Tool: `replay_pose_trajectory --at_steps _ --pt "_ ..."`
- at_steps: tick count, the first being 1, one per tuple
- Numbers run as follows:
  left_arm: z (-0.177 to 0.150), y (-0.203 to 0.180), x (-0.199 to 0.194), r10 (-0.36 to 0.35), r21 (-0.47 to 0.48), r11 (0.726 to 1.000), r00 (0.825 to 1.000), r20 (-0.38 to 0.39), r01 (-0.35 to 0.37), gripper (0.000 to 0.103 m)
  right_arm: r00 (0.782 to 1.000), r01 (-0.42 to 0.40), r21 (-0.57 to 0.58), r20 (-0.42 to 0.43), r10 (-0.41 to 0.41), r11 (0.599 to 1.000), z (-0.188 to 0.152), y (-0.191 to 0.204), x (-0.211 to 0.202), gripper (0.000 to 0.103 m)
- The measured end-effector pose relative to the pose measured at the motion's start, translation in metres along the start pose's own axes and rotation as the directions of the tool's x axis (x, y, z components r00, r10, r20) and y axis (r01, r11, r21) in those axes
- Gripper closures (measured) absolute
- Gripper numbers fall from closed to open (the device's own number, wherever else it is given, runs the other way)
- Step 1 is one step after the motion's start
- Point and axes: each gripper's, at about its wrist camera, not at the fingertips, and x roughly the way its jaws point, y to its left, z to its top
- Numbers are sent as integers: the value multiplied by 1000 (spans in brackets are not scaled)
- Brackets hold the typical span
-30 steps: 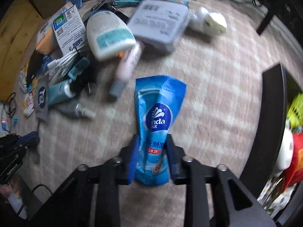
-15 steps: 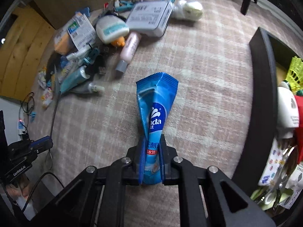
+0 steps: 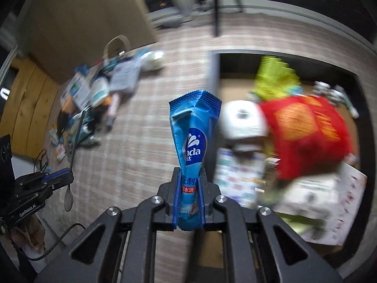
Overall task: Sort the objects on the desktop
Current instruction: 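Carry the tissue packet and spoon into the tray and open both grippers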
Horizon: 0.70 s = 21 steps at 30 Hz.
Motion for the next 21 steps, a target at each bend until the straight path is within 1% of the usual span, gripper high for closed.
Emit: replay_pose_trajectory --at_steps 3,5,8,11,15,19,20,21 --pt "16 -41 14 -38 58 998 999 -16 39 96 999 36 44 12 -36 998 -10 -34 -13 91" --pt "24 -63 24 -46 96 994 999 -29 49 96 997 68 70 18 -70 995 -15 -55 -24 91" --pt "30 -99 40 -71 148 986 996 -60 79 96 993 115 125 16 -118 985 -25 -93 -40 90" --pt "35 -131 55 -89 186 977 992 -85 103 96 986 163 166 13 -167 973 -35 -123 -53 90" --pt "38 -164 69 -100 232 965 989 -111 123 96 980 192 209 6 -197 959 -43 -151 -61 90" --pt "37 -187 76 -90 277 953 989 -119 120 96 978 198 240 13 -208 950 -51 -164 -66 90" --pt "36 -193 78 -88 292 949 988 -123 121 94 978 199 243 15 -209 949 -52 -166 -67 90" --pt "36 -197 79 -78 303 946 989 -125 113 89 977 201 244 17 -212 949 -52 -168 -68 84"
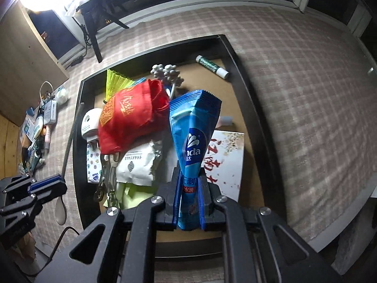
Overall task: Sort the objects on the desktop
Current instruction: 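Carry the tissue packet and spoon into the tray and open both grippers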
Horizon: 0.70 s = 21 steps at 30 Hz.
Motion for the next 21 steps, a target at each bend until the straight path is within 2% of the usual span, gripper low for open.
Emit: replay_pose_trajectory --at_steps 1,2,3,6,12,19,21 --pt "0 -2 2 21 2 1000 1000 -5 -21 68 1000 2 1 1 -2 1000 0 -1 0 81" --pt "0 -4 2 38 11 999 999 0 -38 60 1000 5 5 1 -5 1000 0 -2 0 73" --pt "-2 -7 1 55 33 998 998 16 -55 60 1000 12 15 2 -12 1000 0 -3 0 68" --pt "-6 -11 -2 99 60 993 995 29 -101 60 1000 6 14 21 -7 1000 -1 -2 -5 68" --pt "-12 -7 -19 156 55 986 985 72 -160 60 999 -19 1 44 19 1000 -4 11 -12 68" --pt "-17 3 -32 181 33 982 979 92 -184 59 998 -24 -76 54 29 997 -4 43 -18 66" --pt "-18 8 -36 183 22 982 978 97 -186 59 997 -23 -95 64 30 995 -4 52 -22 60"
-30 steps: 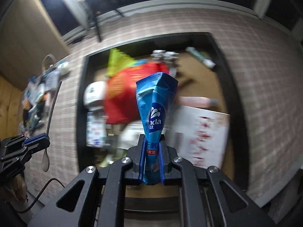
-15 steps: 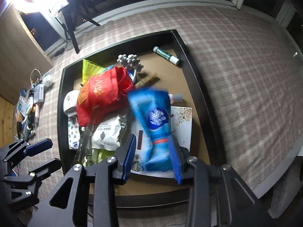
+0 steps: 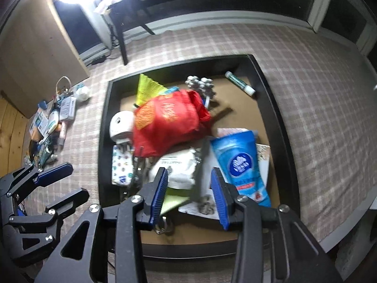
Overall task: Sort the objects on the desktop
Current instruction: 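Carry the tissue packet and spoon into the tray and open both grippers, then grasp the white blue-capped lotion bottle with right gripper while left grasps a clear plastic piece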
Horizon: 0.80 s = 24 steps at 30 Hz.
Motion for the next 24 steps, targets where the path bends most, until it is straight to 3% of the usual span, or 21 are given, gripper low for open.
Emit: replay_pose_trajectory --at_steps 13,24 --pt "-11 55 -19 59 -96 994 998 28 -56 57 999 -6 -149 46 13 989 9 67 -11 57" --pt "-38 128 -33 135 -238 963 990 27 -125 57 997 -22 -267 64 40 963 18 117 -5 57"
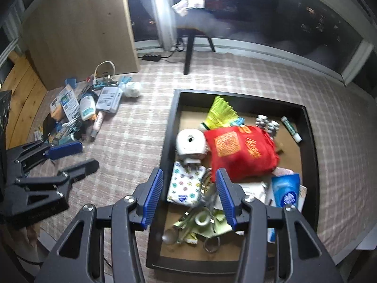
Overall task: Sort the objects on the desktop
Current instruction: 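Grasp the white blue-capped lotion bottle with right gripper while left grasps a clear plastic piece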
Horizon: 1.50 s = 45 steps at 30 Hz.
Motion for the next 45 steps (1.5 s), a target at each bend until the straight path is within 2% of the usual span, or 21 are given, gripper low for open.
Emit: replay_pose_trajectory --at_steps 5,9,12,18,22,25,27,33,39,42,45 --pt "-15 49 -5 77 -92 993 997 6 -77 57 999 -33 -22 -4 33 999 7 22 17 57" --pt "-33 95 -14 151 -167 975 989 2 -148 56 996 -85 -29 -13 85 996 12 43 30 57" --pt "-50 134 -21 178 -252 952 984 -12 -175 56 996 -90 -54 -7 90 994 16 62 39 57" --pt "-84 200 -33 212 -399 893 977 -37 -209 56 988 -154 -99 -48 150 983 25 94 60 57" --pt "-86 224 -31 204 -446 872 978 -50 -204 57 985 -171 -151 -65 163 974 38 119 70 57" --pt "-77 234 -24 155 -472 868 987 -38 -155 57 978 -205 -199 -84 192 958 57 142 77 57" --pt "-65 238 -16 121 -482 868 992 -32 -121 56 975 -217 -227 -96 200 949 71 157 83 57" --pt "-24 248 10 100 -490 866 995 -24 -99 56 959 -269 -306 -169 225 913 122 201 114 57" --pt "1 265 42 31 -534 844 999 -44 -50 56 924 -327 -333 -308 226 884 151 233 165 57" --pt "6 272 56 20 -551 833 998 -56 -47 56 916 -322 -349 -350 196 880 158 244 186 57" --pt "7 279 69 8 -568 822 997 -71 -47 57 896 -356 -349 -391 211 867 161 250 199 57"
